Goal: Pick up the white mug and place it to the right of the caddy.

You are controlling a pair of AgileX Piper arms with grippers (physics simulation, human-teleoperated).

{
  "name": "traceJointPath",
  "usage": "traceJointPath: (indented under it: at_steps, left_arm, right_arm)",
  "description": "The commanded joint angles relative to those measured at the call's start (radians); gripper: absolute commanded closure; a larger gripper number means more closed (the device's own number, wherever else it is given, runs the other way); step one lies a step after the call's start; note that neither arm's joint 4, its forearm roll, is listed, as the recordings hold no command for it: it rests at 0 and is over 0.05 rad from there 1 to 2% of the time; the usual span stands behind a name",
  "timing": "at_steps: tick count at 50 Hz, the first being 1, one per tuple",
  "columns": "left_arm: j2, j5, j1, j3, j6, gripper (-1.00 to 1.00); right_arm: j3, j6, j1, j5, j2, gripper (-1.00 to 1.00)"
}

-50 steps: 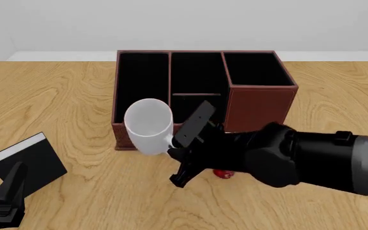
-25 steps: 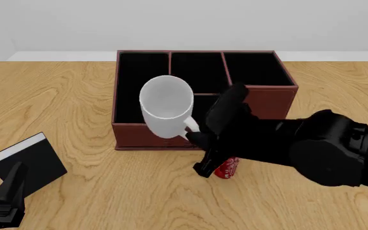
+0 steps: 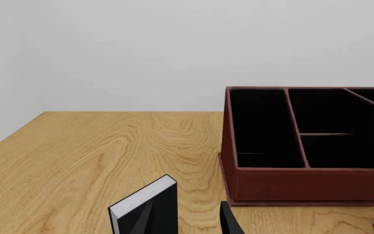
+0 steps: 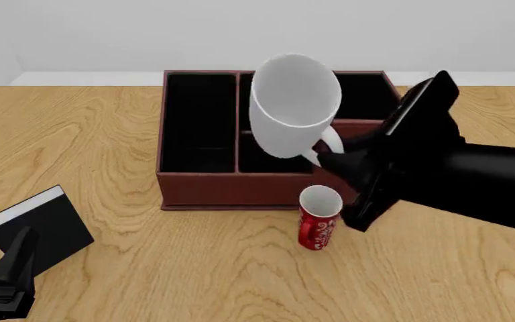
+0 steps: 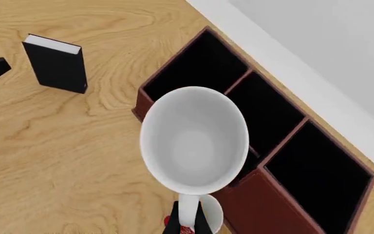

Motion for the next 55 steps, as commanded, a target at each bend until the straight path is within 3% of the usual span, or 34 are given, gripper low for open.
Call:
traceJointPath:
  at_steps: [1,36,55]
  left_arm:
    - [0.000,0.000,0.000,0.000,0.000,-1.00]
    - [0.000,0.000,0.000,0.000,0.000,-1.00]
    - [0.000,0.000,0.000,0.000,0.000,-1.00]
  right_arm:
    - [-0.007,-0.001,-0.063,0.073,-0.129,1.00]
    - [-0.062,0.025,-0.282,0.279,-0.378,1.00]
    - [-0.068,0.039,-0.468,0.356,-0.463,1.00]
